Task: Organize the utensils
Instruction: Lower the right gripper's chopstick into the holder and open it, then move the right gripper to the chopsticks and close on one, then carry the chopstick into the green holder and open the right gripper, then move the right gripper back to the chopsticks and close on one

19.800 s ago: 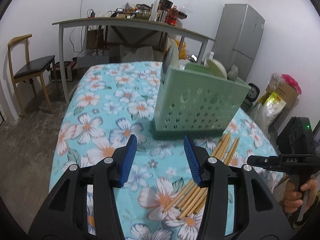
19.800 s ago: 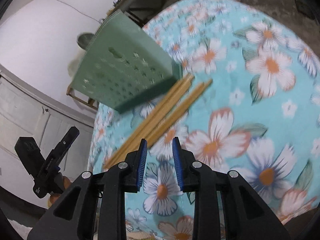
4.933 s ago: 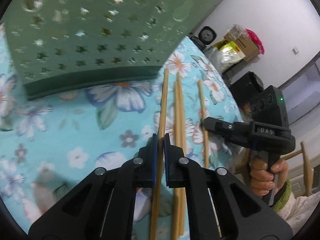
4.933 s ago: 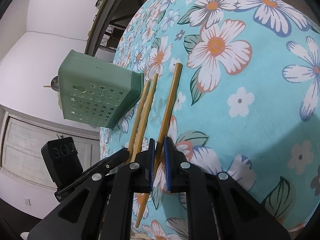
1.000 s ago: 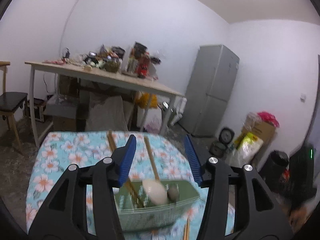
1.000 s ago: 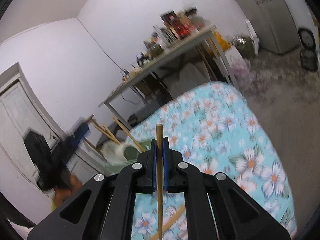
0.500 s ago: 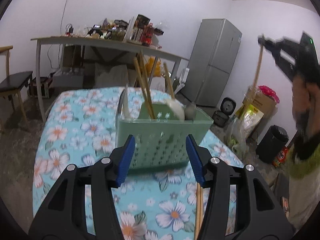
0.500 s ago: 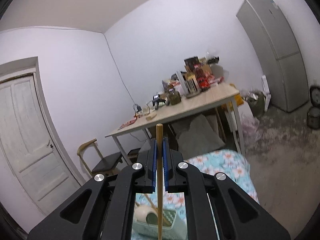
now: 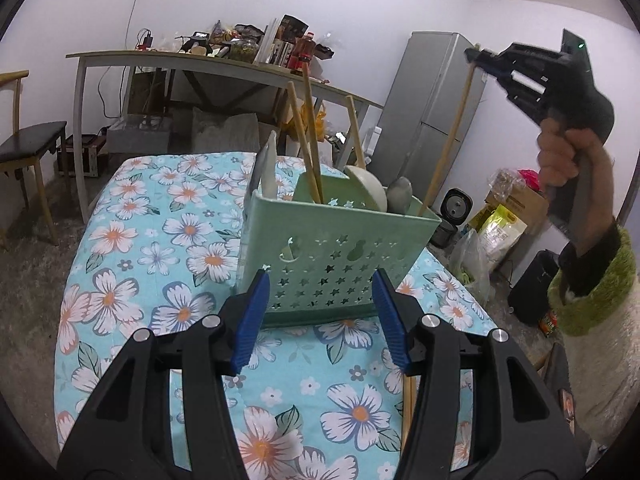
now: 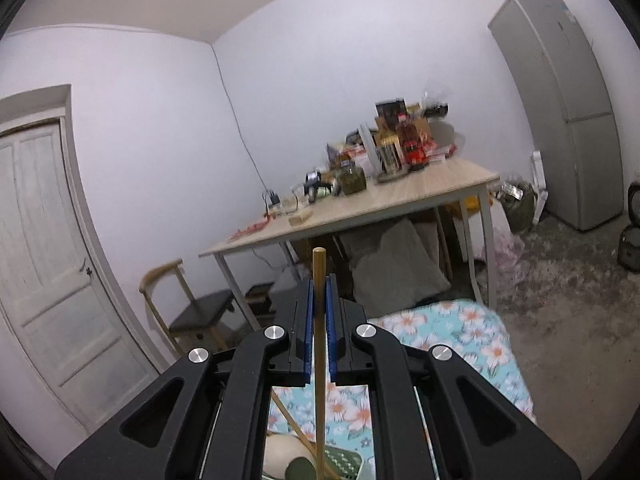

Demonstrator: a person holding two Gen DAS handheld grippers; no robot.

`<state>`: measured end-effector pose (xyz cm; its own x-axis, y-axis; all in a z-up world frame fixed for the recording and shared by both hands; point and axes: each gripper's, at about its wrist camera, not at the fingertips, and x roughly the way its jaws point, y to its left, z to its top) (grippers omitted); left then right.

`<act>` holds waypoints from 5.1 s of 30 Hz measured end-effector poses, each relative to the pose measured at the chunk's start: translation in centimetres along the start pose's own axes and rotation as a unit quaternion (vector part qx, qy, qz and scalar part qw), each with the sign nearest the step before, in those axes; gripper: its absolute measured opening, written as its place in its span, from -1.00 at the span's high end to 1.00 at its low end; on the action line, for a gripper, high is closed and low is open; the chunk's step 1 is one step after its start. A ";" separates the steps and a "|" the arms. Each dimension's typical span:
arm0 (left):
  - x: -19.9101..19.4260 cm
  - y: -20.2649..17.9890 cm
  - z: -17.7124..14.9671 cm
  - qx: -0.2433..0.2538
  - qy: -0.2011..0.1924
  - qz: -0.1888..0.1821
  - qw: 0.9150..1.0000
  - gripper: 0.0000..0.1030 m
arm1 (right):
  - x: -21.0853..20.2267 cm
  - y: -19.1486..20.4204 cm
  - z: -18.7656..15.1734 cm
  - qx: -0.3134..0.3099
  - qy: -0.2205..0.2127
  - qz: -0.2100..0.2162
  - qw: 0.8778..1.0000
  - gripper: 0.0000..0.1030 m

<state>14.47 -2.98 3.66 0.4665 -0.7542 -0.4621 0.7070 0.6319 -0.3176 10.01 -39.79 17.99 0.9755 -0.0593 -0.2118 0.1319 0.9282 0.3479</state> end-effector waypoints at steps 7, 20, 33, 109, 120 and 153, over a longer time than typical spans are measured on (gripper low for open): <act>0.0 0.0 -0.2 -0.008 0.005 0.000 1.000 -0.02 | 4.6 -1.2 -4.7 0.004 0.119 -0.014 0.993 0.60; 0.4 -0.1 -0.4 -0.012 0.013 0.007 1.000 -0.07 | -0.2 -4.7 -6.3 0.047 0.111 -0.035 0.992 0.18; 1.2 1.0 -1.2 -0.027 0.024 0.017 0.999 -0.07 | -1.9 -5.7 -17.5 0.134 0.277 0.032 0.951 0.18; 4.4 1.8 -2.8 -0.034 0.076 0.022 0.996 -0.07 | 2.5 3.3 -5.3 -0.154 0.047 -0.035 0.986 0.71; 3.8 0.7 -2.7 -0.026 0.072 0.016 0.997 -0.07 | -3.6 -0.8 -5.3 -0.052 0.041 -0.032 0.997 0.30; 4.6 -2.5 -5.1 -0.004 0.160 0.009 0.987 -0.12 | -2.7 -9.2 -29.4 0.318 0.321 0.030 0.892 0.86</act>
<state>12.13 -7.12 -1.93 0.2862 -0.6490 -0.7049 0.6949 0.6471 -0.3136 0.99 -37.42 -11.48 0.7098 0.3945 -0.5836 0.3552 0.5150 0.7801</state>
